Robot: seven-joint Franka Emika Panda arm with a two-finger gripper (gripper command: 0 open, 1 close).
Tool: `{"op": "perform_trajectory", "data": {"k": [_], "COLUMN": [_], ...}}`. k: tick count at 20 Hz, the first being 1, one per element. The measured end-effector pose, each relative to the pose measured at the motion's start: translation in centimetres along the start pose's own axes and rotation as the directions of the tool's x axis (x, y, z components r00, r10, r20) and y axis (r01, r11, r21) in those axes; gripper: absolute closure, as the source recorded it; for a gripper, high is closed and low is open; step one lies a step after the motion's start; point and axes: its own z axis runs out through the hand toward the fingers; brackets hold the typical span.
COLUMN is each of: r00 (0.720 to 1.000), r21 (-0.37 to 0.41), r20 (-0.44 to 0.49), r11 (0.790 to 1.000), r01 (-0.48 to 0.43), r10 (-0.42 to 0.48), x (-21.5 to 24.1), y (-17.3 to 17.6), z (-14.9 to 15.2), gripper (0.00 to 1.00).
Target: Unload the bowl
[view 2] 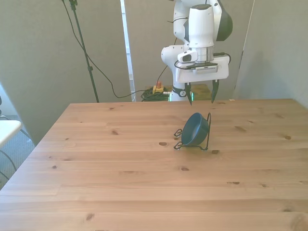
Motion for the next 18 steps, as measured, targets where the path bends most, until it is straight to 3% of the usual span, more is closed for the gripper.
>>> {"op": "perform_trajectory", "data": {"k": [6, 18], "r00": [1.000, 0.994], "r21": [-0.023, 0.074], "r20": [-0.011, -0.106], "r11": [1.000, 0.996], "r01": [-0.004, 0.045], "r10": [0.003, -0.037], "x": [0.5, 4.7], "y": [0.3, 2.2], "z": [0.4, -2.3], "gripper": [0.00, 0.00]}}
